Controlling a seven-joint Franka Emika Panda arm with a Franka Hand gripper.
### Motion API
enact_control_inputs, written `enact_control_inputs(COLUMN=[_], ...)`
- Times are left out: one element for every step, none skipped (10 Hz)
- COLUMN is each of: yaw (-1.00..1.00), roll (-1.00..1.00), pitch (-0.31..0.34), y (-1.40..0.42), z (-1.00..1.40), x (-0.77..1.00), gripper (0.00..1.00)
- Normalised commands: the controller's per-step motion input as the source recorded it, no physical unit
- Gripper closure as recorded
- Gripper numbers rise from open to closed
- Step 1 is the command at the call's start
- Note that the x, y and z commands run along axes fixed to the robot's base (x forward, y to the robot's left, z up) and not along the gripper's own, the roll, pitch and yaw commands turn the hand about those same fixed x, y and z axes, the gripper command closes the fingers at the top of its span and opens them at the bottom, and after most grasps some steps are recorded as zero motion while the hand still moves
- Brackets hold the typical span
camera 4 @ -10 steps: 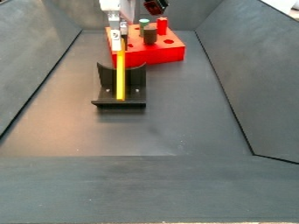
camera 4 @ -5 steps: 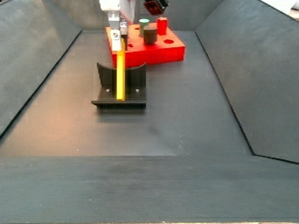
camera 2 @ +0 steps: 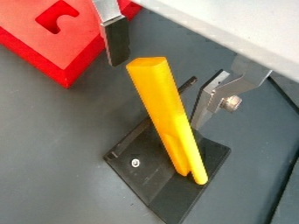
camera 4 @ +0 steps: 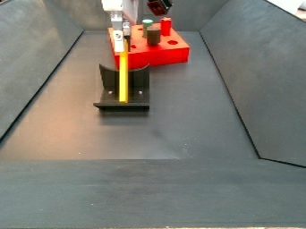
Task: Pick up the square-circle object. Move up. Place the square-circle object on the fixture. Regrasp the square-circle object. Rotate the square-circle object. Move to above the board. Insert the square-circle object.
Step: Regrasp the square-circle object, then rotate the square-circle object.
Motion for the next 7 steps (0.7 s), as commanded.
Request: enact_control_inputs(yaw=[0.06,0.06,0.0,0.0,0.0,-0.02,-0.03], roll=[-0.05,-0.05,0.0,0.0,-0.01,-0.04,-0.05], pitch=[0.222,0.222,0.0,0.0,0.01,-0.008,-0.006], y=[-0.01,-0.01,0.5,0.2,0.19,0.17,0.16], z=[0.0,0.0,0.17,0.76,0.74,0.72,0.7], x=[0.08,0.08,0.0,-1.0,-1.0,-1.0,-1.0], gripper=[0.0,0.0,1.0,1.0,1.0,1.0,1.0])
